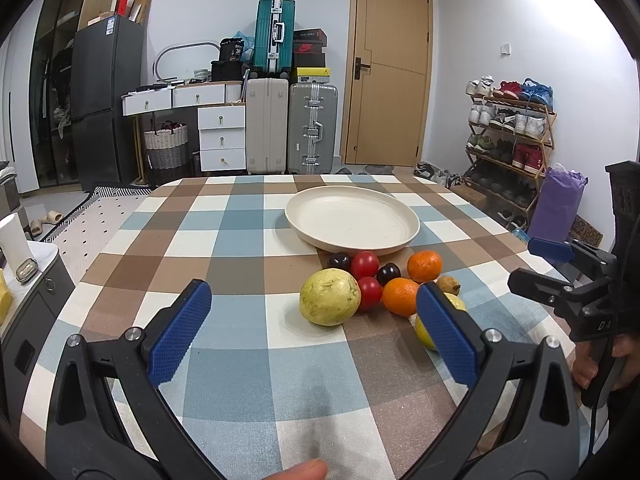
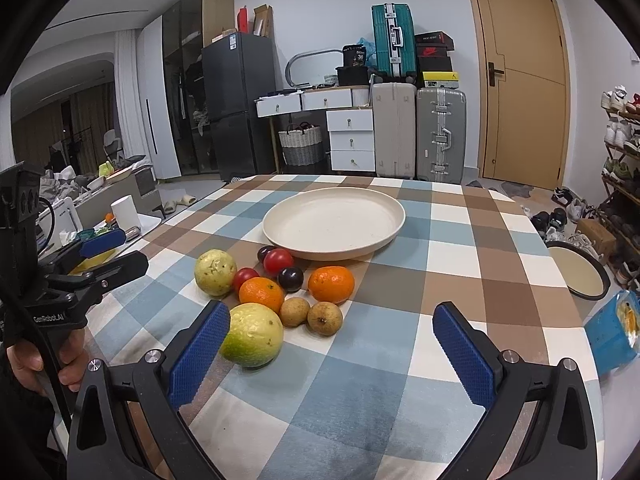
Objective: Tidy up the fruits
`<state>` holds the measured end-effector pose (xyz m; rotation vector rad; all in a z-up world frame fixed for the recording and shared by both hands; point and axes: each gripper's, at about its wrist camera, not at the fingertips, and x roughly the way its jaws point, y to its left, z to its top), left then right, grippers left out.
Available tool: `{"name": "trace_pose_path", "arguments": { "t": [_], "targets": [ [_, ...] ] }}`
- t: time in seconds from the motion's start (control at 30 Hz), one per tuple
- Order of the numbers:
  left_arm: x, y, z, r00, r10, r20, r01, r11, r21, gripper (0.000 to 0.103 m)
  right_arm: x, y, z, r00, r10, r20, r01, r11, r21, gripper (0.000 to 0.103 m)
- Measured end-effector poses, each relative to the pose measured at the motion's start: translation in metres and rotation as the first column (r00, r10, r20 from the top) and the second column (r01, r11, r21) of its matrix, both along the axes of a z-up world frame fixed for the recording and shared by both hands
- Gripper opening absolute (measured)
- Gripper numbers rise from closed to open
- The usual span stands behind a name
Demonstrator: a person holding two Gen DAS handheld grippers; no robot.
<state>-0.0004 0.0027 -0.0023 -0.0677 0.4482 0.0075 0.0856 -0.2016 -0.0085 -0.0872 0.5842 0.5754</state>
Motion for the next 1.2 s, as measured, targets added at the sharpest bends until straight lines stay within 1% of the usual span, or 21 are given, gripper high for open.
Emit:
{"name": "trace_pose_path", "arguments": {
  "t": [0.27, 0.37, 0.47, 0.57, 0.73, 0.87, 0.97, 1.1, 1.2],
  "targets": [
    [0.001, 0.002, -0.001, 1.0, 0.01, -0.008, -0.01, 1.0, 0.006, 0.102, 0.006, 0.004, -0.004, 1.0, -0.011, -0.029, 0.01, 1.0, -0.029, 0.103],
    [0.01, 0.002, -0.009, 0.999, 0.018, -0.033, -0.018, 1.0, 0.011, 0.102, 0.008, 0.001, -0.004, 0.999, -0.025, -0.037, 0.024, 0.999, -0.024, 0.103],
    [0.013, 0.002, -0.01, 0.998, 0.014, -0.055, -0.013, 1.0, 0.012, 0.102, 0.011, 0.001, -0.008, 0.996, -0.024, -0.082, 0.023, 1.0, -0.016, 0.103],
    [0.014, 0.001, -0.01, 0.998, 0.015, -0.066, -0.014, 1.0, 0.015, 0.102, 0.01, 0.002, -0.009, 0.995, -0.018, -0.1, 0.016, 1.0, -0.017, 0.103],
    [0.023, -0.002, -0.013, 0.995, 0.002, -0.104, 0.0, 1.0, 0.018, 0.102, 0.01, 0.012, -0.015, 0.989, 0.007, -0.146, -0.012, 0.999, -0.03, 0.103],
    [0.029, -0.003, -0.014, 0.991, 0.0, -0.133, 0.003, 1.0, 0.027, 0.102, 0.007, 0.027, -0.02, 0.986, 0.027, -0.166, -0.041, 0.996, -0.082, 0.103],
    [0.033, -0.001, -0.014, 0.99, -0.007, -0.14, 0.01, 1.0, 0.024, 0.102, 0.009, 0.035, -0.024, 0.977, 0.052, -0.204, -0.069, 0.995, -0.078, 0.103],
    [0.035, 0.0, -0.014, 0.989, -0.007, -0.149, 0.011, 1.0, 0.027, 0.102, 0.009, 0.045, -0.026, 0.973, 0.067, -0.22, -0.09, 0.991, -0.098, 0.103],
    [0.042, 0.003, -0.015, 0.986, -0.017, -0.163, 0.021, 1.0, 0.022, 0.102, 0.01, 0.052, -0.029, 0.963, 0.089, -0.253, -0.114, 0.99, -0.087, 0.103]
  ]
}}
